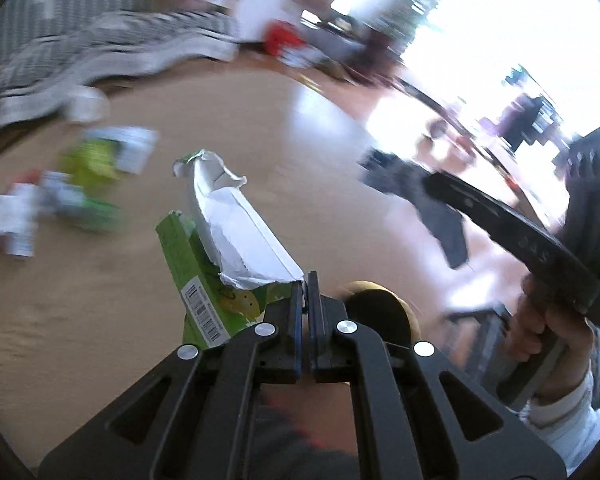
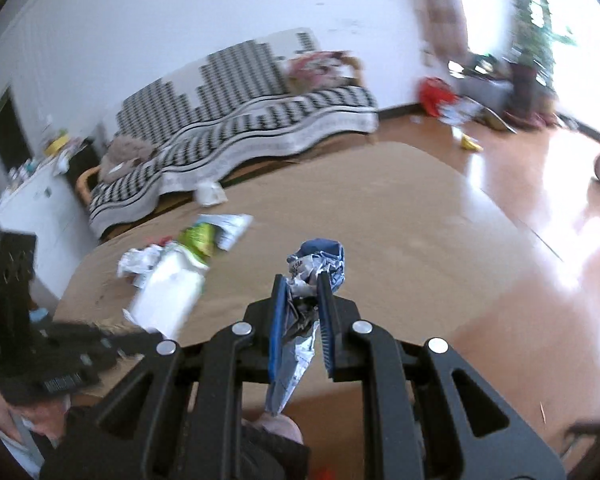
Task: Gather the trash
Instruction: 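Carry the green wrapper and crumpled foil with both tools to the bin, then open both tools over the bin and return to the table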
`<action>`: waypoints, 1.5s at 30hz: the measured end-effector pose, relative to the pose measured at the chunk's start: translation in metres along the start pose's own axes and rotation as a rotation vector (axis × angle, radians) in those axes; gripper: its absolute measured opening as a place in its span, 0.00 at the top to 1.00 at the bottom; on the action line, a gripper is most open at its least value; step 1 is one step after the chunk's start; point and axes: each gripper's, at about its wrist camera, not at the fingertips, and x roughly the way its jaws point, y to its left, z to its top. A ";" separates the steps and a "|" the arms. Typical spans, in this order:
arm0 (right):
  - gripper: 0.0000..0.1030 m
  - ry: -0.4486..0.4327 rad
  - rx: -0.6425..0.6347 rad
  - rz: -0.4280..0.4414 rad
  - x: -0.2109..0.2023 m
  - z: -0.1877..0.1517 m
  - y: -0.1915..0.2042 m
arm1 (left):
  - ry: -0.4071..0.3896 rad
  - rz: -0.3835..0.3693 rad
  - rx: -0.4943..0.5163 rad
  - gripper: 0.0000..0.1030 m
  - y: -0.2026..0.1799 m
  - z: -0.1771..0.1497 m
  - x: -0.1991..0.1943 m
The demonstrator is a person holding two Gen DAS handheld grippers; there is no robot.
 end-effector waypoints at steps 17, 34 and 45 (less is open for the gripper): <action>0.84 0.287 0.416 -0.161 -0.010 -0.179 -0.210 | 0.444 -0.189 0.105 0.99 -0.115 -0.093 0.198; 0.05 0.191 0.471 -0.265 -0.026 -0.144 -0.217 | 0.368 -0.175 0.152 0.06 -0.114 -0.074 0.173; 0.05 0.117 0.298 -0.217 0.021 -0.080 -0.149 | -0.066 0.204 -0.078 0.06 0.054 -0.012 0.001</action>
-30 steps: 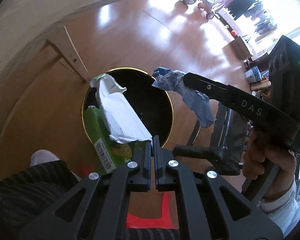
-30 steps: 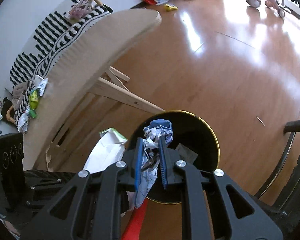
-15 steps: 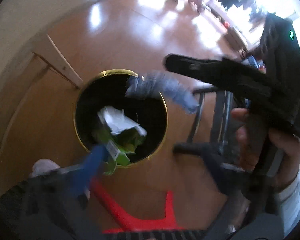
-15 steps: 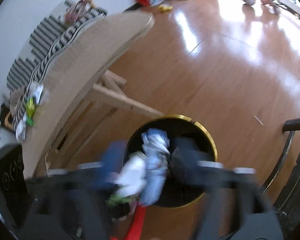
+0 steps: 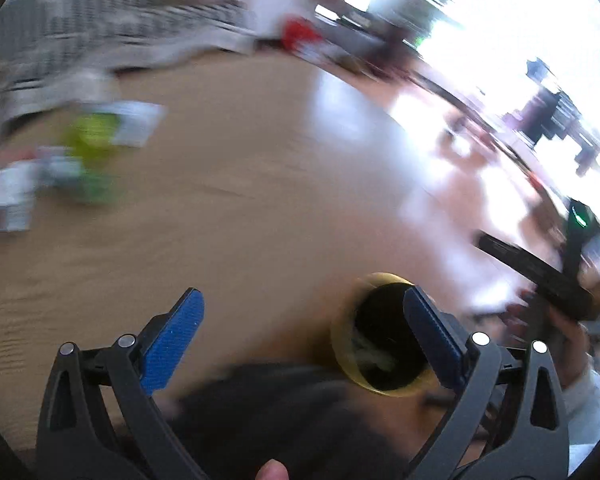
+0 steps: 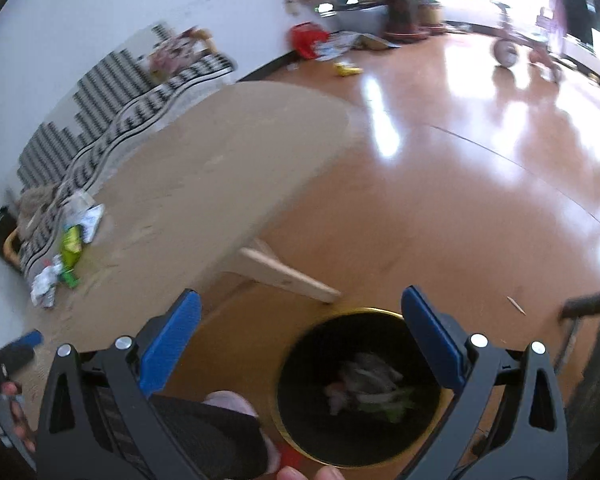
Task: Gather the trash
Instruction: 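Open both tools over the bin and return to the table, then grasp the white tissue with left tool while right tool grasps the green toy car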
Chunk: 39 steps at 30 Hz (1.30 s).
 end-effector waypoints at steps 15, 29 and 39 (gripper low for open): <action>0.05 0.089 -0.515 0.249 0.092 0.020 0.289 | -0.025 0.326 -0.308 0.06 0.258 0.044 -0.041; 0.12 0.244 -0.699 0.334 0.186 0.003 0.406 | 0.056 0.316 -0.270 0.06 0.303 0.085 0.040; 0.83 0.290 -0.735 0.328 0.222 -0.011 0.424 | 0.107 0.244 -0.191 0.69 0.301 0.089 0.061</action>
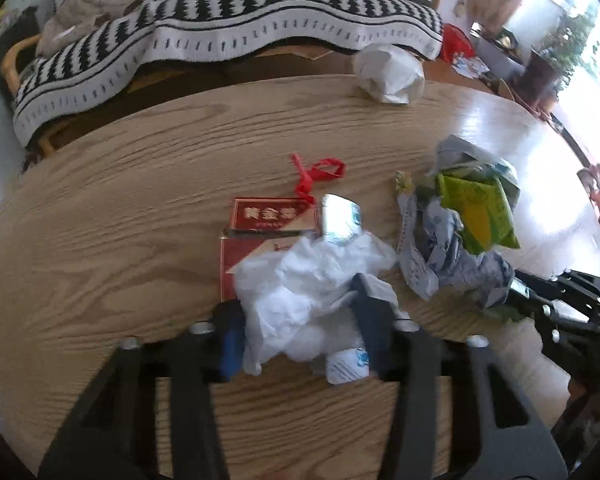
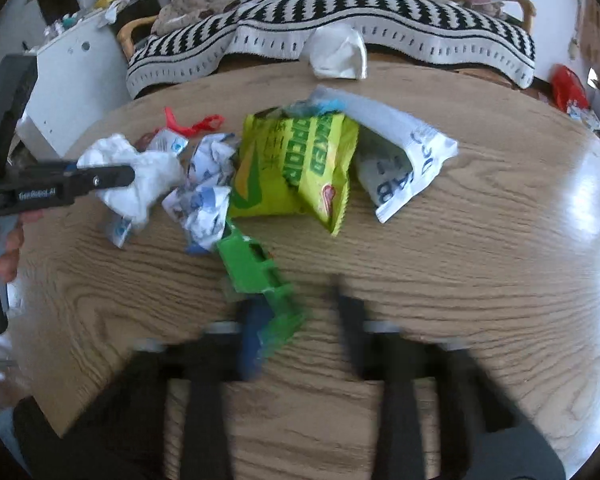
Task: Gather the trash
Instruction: 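Grasp the white tissue with left tool while right tool grasps the green toy car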
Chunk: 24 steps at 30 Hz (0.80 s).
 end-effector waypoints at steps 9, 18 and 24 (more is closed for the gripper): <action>0.83 -0.042 0.042 -0.089 -0.028 -0.014 -0.016 | -0.061 -0.003 -0.003 0.80 -0.008 -0.007 -0.036; 0.83 -0.067 0.074 -0.107 -0.058 -0.026 -0.027 | -0.066 -0.009 0.015 0.80 -0.022 -0.019 -0.065; 0.83 -0.095 0.087 -0.118 -0.087 -0.038 -0.028 | -0.071 -0.020 0.039 0.80 -0.037 -0.031 -0.083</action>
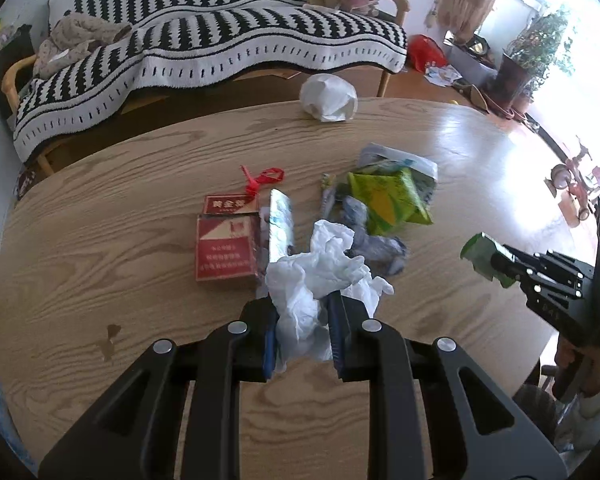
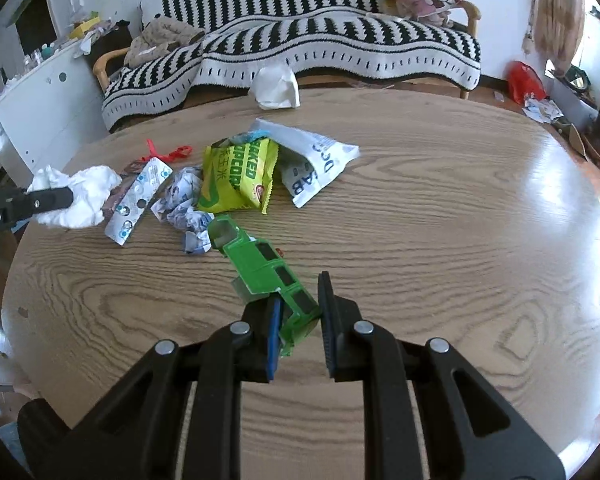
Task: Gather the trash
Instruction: 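Grasp the white tissue with left tool while right tool grasps the green toy car, then carry the tissue and toy car to the bin and open both tools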
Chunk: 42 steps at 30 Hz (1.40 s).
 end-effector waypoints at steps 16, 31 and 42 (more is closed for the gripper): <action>0.83 -0.114 0.253 -0.170 -0.134 -0.083 -0.115 | 0.070 -0.324 0.173 0.80 -0.181 -0.056 -0.021; 0.83 0.055 0.666 -0.240 -0.192 -0.335 -0.249 | 0.458 -0.538 0.452 0.80 -0.438 -0.213 0.074; 0.83 0.092 0.743 -0.194 -0.163 -0.368 -0.266 | 0.524 -0.501 0.486 0.80 -0.457 -0.233 0.099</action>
